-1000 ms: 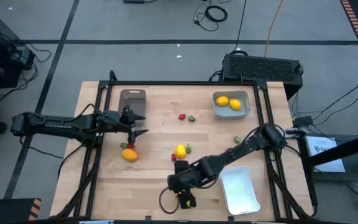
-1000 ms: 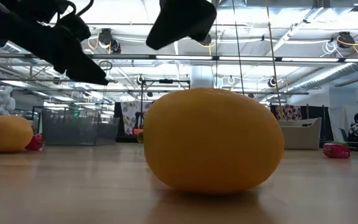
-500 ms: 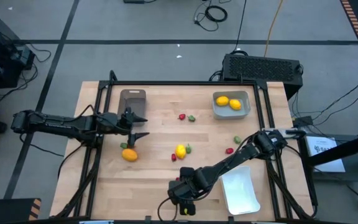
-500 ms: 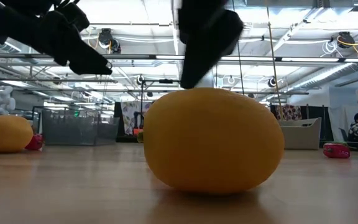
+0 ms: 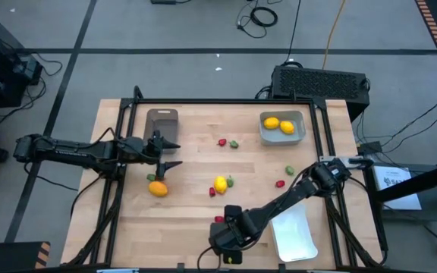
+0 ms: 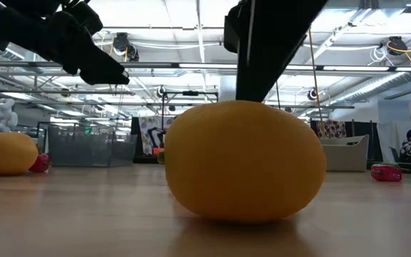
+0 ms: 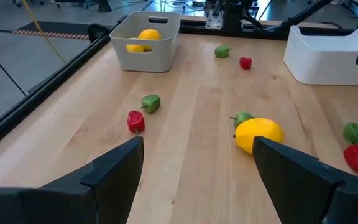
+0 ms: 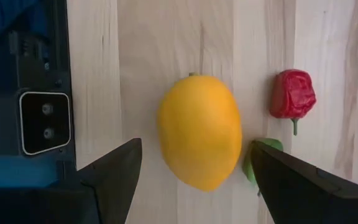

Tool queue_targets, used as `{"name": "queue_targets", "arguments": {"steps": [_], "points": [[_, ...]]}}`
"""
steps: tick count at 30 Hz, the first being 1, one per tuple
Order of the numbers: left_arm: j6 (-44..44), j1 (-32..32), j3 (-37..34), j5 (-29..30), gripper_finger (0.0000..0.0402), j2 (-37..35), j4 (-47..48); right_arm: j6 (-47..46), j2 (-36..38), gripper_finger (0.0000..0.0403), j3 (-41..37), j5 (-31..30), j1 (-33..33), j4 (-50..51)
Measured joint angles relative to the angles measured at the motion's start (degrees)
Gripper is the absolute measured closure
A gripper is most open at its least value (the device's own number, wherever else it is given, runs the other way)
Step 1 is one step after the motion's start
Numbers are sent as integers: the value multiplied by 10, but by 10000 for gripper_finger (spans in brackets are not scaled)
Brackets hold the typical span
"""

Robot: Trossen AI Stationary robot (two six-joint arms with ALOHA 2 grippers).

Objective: Sort produce into baskets
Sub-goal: Put the center bottom yellow lemon into the gray bin

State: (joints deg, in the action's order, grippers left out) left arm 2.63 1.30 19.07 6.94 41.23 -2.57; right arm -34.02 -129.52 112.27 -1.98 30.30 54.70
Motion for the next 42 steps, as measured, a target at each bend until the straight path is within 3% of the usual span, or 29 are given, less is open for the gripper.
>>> {"name": "queue_targets", "arguments": {"steps": [14,27,34,42], "points": [[1,0,0,-2,92,0,1,5,-13,115,-32,-56,6,-42],[1,0,0,-3,92,0,2,32,-10,171,-60,-55,7,-84],[1,0,0,-3,92,0,2,75,-14,184,-9,-49,0,-44],[3,0,0,-3,92,0,2,99,11,185,95,-51,-47,76]]}}
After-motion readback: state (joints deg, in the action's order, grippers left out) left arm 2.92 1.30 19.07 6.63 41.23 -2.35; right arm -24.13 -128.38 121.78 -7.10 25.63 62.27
